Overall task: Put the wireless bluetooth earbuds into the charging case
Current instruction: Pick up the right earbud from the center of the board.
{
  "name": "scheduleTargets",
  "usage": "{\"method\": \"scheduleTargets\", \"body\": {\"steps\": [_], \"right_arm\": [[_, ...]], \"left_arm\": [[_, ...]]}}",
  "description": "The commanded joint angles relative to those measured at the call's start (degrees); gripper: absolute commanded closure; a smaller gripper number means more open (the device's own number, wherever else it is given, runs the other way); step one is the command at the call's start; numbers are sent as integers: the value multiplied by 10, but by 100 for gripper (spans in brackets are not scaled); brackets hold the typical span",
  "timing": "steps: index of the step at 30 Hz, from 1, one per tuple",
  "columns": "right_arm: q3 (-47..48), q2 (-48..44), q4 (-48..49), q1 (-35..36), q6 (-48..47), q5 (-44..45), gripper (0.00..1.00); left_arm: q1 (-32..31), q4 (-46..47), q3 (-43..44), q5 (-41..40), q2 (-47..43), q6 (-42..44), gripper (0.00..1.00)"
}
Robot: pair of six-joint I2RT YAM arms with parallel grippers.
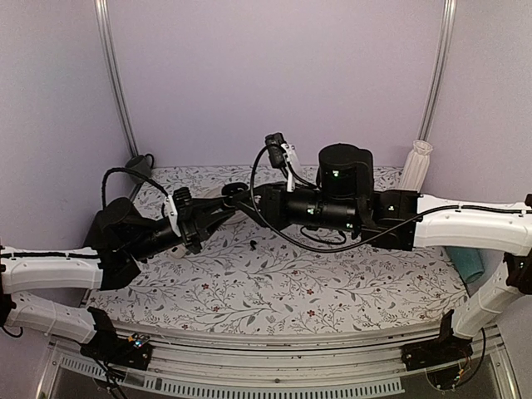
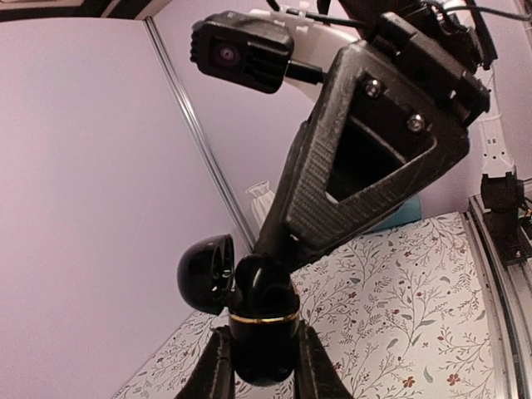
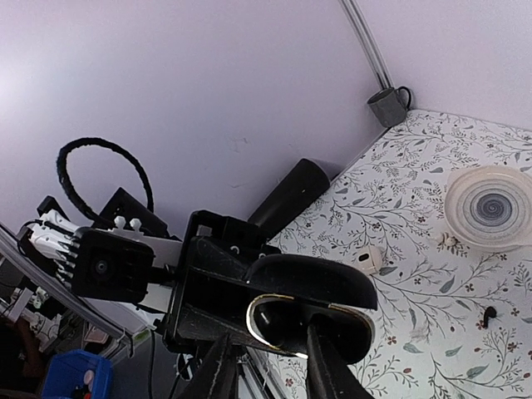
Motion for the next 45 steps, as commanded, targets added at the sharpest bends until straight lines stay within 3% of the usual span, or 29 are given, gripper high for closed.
{"method": "scheduleTargets", "body": {"steps": [1,10,28,39,45], "right_arm": [[20,11,-14,-18,45,-30,71],[35,26,-20,-26,76,-60,73],[78,60,-87,-32,107,-58,95],[94,74,-111,-33,107,-50,95],[84,57,-112,-37,96,-38,82]], "left_arm": [[-11,-12,19,-15,5,-10,100],[-15,-33,28,-31,14,-15,100],[-16,-44,34,-64,23,-4,100],[-17,-44,36,-75,25,14,100],[-17,-45,32,-61,26,4,100]]}}
